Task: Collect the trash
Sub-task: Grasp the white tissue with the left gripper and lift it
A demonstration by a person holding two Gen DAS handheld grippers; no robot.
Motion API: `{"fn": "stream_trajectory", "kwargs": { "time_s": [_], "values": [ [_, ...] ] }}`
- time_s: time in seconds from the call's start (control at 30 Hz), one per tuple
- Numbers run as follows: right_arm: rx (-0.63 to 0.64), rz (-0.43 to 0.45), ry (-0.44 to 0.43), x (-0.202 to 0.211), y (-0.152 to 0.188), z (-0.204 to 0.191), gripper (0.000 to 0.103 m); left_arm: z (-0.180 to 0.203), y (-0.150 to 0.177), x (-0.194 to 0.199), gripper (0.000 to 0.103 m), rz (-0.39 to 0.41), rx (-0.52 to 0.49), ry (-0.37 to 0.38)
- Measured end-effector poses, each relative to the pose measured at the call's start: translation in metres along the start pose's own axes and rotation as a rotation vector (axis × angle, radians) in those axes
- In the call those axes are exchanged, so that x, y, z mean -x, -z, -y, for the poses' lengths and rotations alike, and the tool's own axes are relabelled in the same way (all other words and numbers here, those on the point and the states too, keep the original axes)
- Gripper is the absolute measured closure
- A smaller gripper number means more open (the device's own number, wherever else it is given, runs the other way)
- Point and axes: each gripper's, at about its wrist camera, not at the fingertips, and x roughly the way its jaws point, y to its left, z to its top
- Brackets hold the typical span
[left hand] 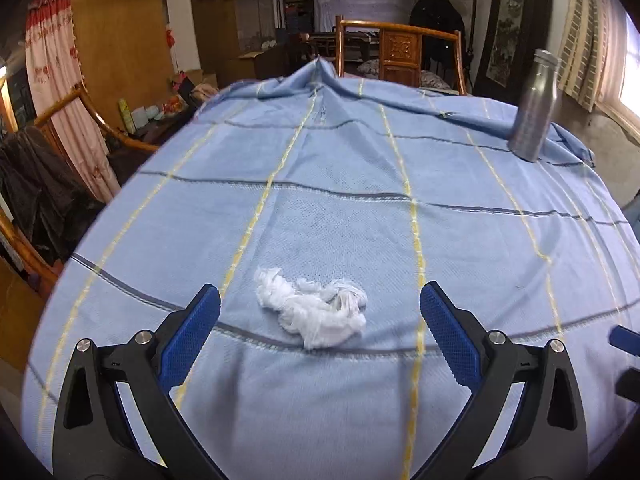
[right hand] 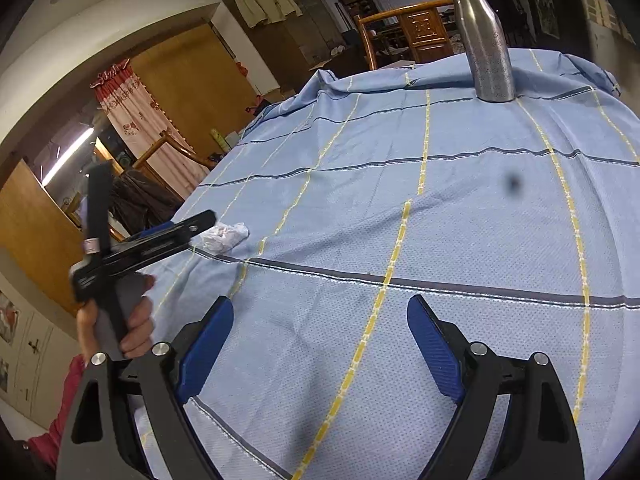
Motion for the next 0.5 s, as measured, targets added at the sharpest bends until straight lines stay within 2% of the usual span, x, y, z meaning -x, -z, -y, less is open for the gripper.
{"fn": "stream_trajectory", "kwargs": {
  "time_s": [0.23,0.33,0.5],
  "values": [
    [0.007,-0.022,0.018,-0.005,0.003,0.000,0.015,-0.018,0.008,-0.030,0.007,-0.098,0.035,-0.015],
    [0.015,-0.037,0.023,-0.008,0.005,-0.001,0.015,-0.020,0.008,-0.032,0.007,-0.098,0.044,-0.017],
    [0.027,-0.071,0.035,-0.014,0.010,-0.004,0.014,-0.013,0.008,-0.034,0.007,-0.087,0.004,-0.047]
  ]
}}
